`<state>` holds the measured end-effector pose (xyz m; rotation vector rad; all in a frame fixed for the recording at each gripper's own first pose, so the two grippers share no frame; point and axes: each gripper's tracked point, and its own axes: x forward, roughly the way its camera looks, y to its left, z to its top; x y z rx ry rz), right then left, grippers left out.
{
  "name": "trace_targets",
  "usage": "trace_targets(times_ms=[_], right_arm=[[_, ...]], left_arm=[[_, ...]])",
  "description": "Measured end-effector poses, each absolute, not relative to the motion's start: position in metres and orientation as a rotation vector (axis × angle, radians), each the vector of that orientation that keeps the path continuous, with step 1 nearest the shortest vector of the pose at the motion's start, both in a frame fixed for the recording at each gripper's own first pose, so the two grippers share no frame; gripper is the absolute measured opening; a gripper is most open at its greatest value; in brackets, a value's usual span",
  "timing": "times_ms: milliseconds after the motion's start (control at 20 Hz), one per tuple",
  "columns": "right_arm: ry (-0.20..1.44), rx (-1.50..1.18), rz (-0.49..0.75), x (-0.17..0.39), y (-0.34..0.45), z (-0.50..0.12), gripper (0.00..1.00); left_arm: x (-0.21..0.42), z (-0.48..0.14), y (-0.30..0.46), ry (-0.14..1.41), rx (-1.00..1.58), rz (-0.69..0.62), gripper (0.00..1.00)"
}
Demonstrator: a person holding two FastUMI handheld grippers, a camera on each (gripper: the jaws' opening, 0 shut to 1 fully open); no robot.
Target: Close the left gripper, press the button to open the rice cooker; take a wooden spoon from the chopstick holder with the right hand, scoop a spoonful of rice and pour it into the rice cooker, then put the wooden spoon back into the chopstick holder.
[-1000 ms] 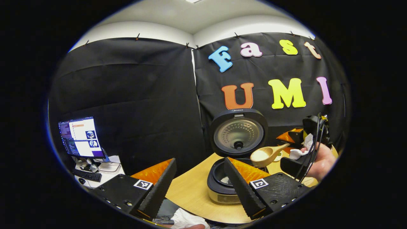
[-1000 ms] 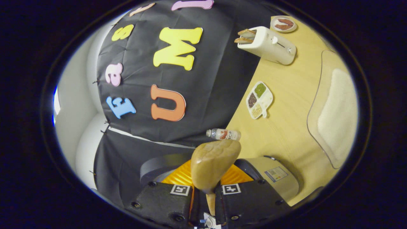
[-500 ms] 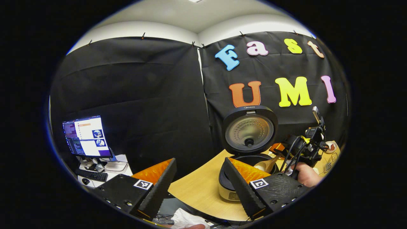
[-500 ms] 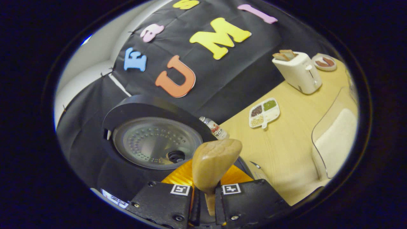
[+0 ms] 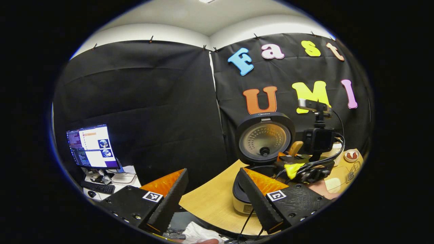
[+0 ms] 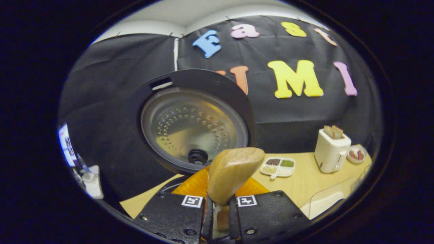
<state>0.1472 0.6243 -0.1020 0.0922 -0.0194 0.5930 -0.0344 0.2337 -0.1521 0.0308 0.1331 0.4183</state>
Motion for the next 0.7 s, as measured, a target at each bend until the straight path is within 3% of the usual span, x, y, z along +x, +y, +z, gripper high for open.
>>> trace_targets(times_ms=[150,400,700], right_arm=[[-0.132,-0.091,0.629,0.132,0.645,-0.091,0.23],[-0.176,-0.163,0.662,0.120,0.660,-0.089,0.23],[-0.073,0.121,0.720,0.127,0.643,-0.076,0.23]], left_arm=[[-0.035,-0.153,0.236,0.133,0.022,0.424,0.95],[-0.038,-0.154,0.238,0.136,0.020,0.431,0.95],[-0.038,-0.152,0.236,0.136,0.033,0.426,0.95]])
